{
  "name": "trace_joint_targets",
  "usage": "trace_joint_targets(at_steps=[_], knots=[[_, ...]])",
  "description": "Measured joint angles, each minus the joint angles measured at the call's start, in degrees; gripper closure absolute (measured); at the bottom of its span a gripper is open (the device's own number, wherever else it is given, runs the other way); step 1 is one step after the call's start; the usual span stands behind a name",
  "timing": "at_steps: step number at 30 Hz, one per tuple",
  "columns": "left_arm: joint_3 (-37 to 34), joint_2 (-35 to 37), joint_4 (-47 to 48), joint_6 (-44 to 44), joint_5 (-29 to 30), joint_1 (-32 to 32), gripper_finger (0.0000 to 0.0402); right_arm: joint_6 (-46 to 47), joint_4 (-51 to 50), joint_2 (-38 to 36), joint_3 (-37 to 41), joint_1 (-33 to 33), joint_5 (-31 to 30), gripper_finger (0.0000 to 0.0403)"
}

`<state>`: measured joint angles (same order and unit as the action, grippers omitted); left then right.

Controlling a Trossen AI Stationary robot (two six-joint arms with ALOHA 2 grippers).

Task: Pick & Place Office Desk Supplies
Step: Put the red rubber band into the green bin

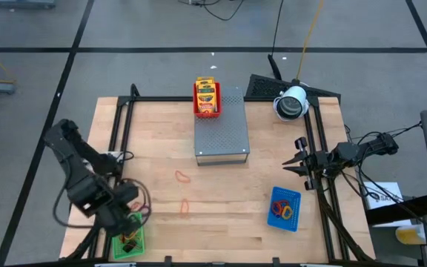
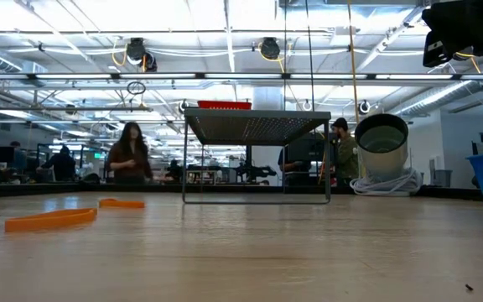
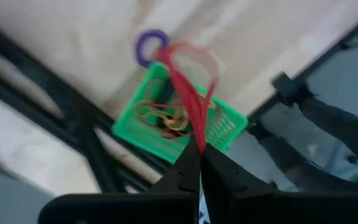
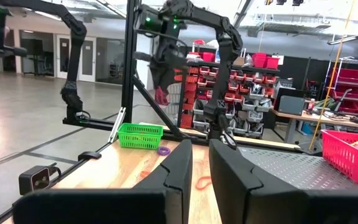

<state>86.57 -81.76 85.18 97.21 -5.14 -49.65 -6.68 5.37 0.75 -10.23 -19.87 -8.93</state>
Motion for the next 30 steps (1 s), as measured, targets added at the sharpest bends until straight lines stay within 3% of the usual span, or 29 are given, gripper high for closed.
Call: trace_joint_targets(at_steps=[10, 16, 24, 30], knots=[[-20.34, 6.08, -21.90, 7.27, 0.51, -10.20, 0.0396, -0.01, 0.00, 0.00, 0.00, 0.01, 0.00, 0.0358], [-26.24, 6.08, -25.73, 9.57, 1.29, -13.74, 0.0386, -0.01, 0.00, 0.00, 0.01, 0.01, 0.00, 0.0358], [-34.78, 6.08, -38.24, 10.58, 3.48, -16.48, 0.0390, -0.01, 0.00, 0.00, -0.01, 0.00, 0.00, 0.0358], [-38.02, 6.08, -40.26, 9.96, 4.22, -16.77, 0.0376, -0.02, 0.00, 0.00, -0.01, 0.00, 0.00, 0.0358]])
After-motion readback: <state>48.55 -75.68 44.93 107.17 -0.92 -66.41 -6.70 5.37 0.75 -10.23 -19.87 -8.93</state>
